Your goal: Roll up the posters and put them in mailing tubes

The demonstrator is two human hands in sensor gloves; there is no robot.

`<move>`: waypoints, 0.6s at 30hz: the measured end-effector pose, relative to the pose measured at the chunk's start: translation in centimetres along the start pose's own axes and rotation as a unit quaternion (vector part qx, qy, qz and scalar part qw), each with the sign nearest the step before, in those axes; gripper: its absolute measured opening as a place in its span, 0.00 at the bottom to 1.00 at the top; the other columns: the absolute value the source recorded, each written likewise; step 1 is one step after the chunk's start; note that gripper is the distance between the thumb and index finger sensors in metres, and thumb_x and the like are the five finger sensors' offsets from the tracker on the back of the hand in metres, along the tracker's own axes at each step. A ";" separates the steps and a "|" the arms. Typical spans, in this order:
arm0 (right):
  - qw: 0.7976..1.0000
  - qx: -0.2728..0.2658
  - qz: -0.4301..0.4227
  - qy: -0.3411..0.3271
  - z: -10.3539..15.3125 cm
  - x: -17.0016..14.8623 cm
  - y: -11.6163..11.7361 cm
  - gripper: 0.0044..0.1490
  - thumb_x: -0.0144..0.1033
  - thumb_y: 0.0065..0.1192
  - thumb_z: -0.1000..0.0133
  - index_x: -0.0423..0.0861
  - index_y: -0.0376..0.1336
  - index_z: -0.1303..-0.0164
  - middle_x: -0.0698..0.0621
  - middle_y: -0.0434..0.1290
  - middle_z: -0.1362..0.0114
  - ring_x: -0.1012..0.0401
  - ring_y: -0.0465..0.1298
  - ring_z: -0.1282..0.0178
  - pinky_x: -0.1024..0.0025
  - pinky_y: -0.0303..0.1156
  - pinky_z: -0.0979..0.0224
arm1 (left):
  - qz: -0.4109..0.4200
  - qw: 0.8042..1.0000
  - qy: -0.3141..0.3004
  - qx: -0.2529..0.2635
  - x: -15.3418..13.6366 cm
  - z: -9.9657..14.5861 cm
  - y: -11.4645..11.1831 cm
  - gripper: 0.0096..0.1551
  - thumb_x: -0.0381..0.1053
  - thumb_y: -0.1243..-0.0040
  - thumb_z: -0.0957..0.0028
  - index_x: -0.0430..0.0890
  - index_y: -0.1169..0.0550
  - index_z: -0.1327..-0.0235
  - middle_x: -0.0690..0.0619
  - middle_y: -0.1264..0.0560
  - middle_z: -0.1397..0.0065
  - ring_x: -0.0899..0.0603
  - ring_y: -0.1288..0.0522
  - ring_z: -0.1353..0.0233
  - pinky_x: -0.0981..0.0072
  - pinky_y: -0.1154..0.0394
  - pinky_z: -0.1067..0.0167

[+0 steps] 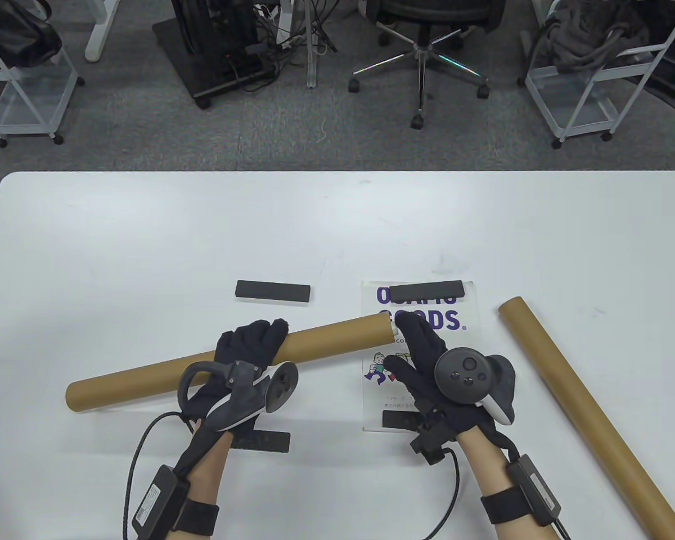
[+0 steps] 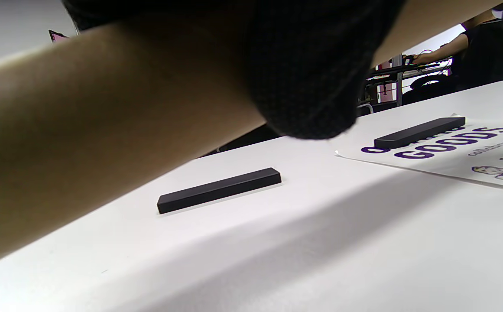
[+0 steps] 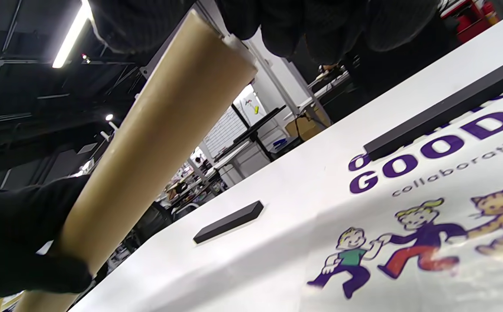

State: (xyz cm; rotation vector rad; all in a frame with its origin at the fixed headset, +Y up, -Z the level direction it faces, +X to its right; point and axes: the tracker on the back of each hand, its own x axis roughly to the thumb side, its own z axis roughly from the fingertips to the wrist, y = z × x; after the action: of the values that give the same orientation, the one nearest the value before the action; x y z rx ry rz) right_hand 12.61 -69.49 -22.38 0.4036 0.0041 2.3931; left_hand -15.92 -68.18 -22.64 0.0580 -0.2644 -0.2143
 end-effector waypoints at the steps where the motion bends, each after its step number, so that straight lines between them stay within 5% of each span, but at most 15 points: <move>1: 1.000 0.005 0.000 -0.003 0.0 0.1 0.2 0.51 0.47 0.51 0.42 0.31 0.44 0.17 0.29 0.51 0.14 0.30 0.57 0.19 0.28 0.55 0.25 | 0.000 1.000 0.000 0.000 0.0 0.0 0.0 0.54 0.50 0.27 0.54 0.54 0.41 0.14 0.52 0.33 0.15 0.41 0.26 0.19 0.43 0.29 0.20; 18: 0.999 0.014 0.011 0.047 -0.3 0.2 -0.9 0.49 0.46 0.52 0.43 0.33 0.46 0.17 0.30 0.52 0.14 0.28 0.59 0.20 0.27 0.56 0.26 | -0.002 1.000 0.004 -0.013 -0.2 0.0 -0.1 0.54 0.51 0.28 0.54 0.54 0.41 0.14 0.52 0.33 0.15 0.41 0.26 0.19 0.44 0.29 0.20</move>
State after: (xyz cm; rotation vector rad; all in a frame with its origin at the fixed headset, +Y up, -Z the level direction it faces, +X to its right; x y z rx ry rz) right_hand 12.95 -68.60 -22.70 0.3060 0.0746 2.4336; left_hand -16.16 -68.22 -22.75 0.0334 -0.2531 -0.2217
